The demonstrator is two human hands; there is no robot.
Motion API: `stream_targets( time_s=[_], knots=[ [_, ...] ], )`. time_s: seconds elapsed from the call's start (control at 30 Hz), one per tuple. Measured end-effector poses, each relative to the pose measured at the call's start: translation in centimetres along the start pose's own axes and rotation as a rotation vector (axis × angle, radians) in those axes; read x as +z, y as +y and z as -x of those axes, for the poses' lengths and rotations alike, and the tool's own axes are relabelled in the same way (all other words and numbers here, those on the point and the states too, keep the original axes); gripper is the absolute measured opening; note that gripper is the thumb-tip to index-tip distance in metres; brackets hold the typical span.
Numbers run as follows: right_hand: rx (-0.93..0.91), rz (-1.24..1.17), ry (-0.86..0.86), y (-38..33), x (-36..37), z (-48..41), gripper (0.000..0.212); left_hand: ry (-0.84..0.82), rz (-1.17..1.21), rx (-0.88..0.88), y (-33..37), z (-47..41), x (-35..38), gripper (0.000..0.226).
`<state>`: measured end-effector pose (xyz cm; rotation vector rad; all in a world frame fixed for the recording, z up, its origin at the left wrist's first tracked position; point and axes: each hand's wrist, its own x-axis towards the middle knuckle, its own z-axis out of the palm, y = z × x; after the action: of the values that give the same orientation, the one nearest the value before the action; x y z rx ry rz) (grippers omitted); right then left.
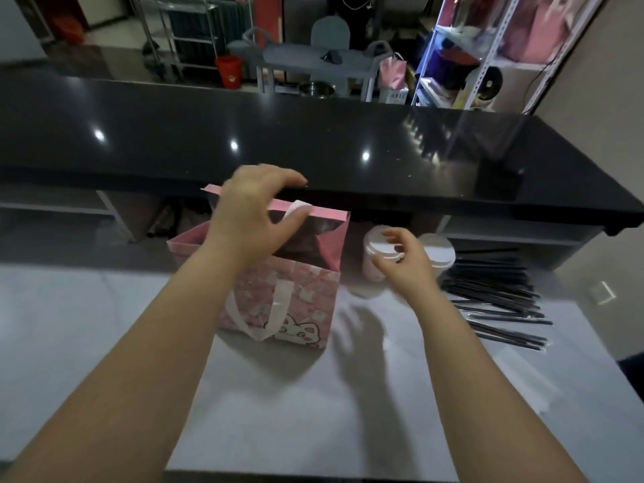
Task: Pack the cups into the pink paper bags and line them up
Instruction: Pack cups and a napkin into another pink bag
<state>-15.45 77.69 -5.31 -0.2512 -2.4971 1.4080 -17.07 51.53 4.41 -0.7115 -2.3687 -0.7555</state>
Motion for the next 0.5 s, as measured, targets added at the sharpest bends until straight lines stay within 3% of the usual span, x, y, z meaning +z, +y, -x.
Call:
stream_targets(
  time_s=[0.13,0.27,0.37,0.43,0.5],
  knots=[
    [-0.030,0.520,-0.221,1.6,-0.3,-3.6,0.066,-0.318,-0.116,0.082,3.9,-2.4,3.6,0.032],
    [-0.014,0.931,-0.321,2.5,1.1,-6.4,0.087,-0.403,-0.156,0.071,4.4,-1.7,5.8,0.031],
    [0.022,1.044,-0.388,2.5,2.4,-7.0,0.077,-0.387,-0.147,0.075,4.1,-1.1,6.1,0.028],
    [-0.035,1.018,-0.350,2.6,3.0,-6.4,0.066,-0.388,-0.149,0.087,4.1,-0.9,6.1,0.028],
    [-0.138,0.953,-0.297,2.8,3.0,-5.0,0.068,-0.388,-0.140,0.094,4.1,-0.9,6.0,0.028]
  ],
)
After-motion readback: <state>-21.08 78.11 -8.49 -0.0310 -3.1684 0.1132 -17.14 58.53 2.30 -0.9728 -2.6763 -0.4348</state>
